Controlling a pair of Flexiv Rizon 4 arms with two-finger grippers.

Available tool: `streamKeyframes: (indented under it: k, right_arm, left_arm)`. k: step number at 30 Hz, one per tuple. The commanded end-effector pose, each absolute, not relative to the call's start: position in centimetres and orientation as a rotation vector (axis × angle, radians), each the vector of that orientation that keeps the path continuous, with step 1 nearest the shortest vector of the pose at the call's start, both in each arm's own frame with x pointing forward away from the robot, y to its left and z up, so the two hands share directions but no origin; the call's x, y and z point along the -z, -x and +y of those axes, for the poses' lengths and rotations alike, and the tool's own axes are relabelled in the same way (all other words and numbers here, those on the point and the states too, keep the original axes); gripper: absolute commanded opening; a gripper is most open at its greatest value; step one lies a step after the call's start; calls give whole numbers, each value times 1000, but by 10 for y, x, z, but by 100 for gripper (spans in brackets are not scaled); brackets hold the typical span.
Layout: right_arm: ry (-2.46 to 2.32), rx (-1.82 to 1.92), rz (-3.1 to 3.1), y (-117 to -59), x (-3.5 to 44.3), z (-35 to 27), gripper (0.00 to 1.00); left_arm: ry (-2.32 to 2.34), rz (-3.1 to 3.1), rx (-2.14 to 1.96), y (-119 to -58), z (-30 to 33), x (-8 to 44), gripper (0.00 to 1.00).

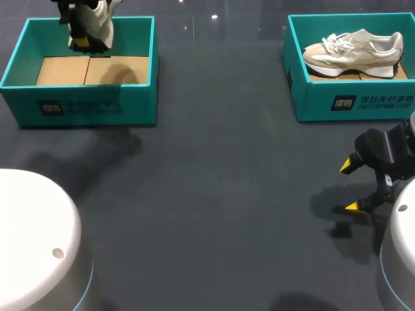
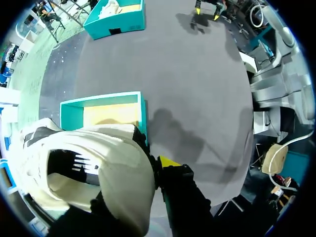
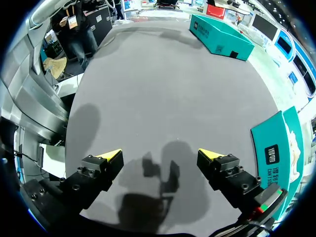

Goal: Take the shoe out of the shoebox, open the shoe tongue, remove and reinsert the insole, then place the shoe into the shoebox

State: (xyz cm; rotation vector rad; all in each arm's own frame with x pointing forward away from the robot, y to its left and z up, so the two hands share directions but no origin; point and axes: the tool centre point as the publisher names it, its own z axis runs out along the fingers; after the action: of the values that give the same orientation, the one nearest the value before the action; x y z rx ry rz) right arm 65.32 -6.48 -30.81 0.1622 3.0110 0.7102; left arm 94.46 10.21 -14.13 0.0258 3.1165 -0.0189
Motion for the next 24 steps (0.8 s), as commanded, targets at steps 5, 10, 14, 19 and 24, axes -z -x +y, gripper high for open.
streamKeyframes:
  k: [5,10,14,19,24]
  right_arm:
    - [-164,-705,3009,-652,308,-64,100]
    - [-164,-705,3009,-652,308,-64,100]
    - [-164,-705,3009,-652,308,-64,100]
    - [-164,-705,3009,-652,308,-64,100]
    - [-164,-705,3009,-652,308,-64,100]
  left_arm:
    - [-38,3175,27,-990,152,145,0]
    - [-68,3183,50,-1000,179,150,0]
    - [-84,3183,46,-1000,203,154,0]
    - [-105,3178,31,-1002,229,160,0]
    - [-131,3171,43,-1010,246,163,0]
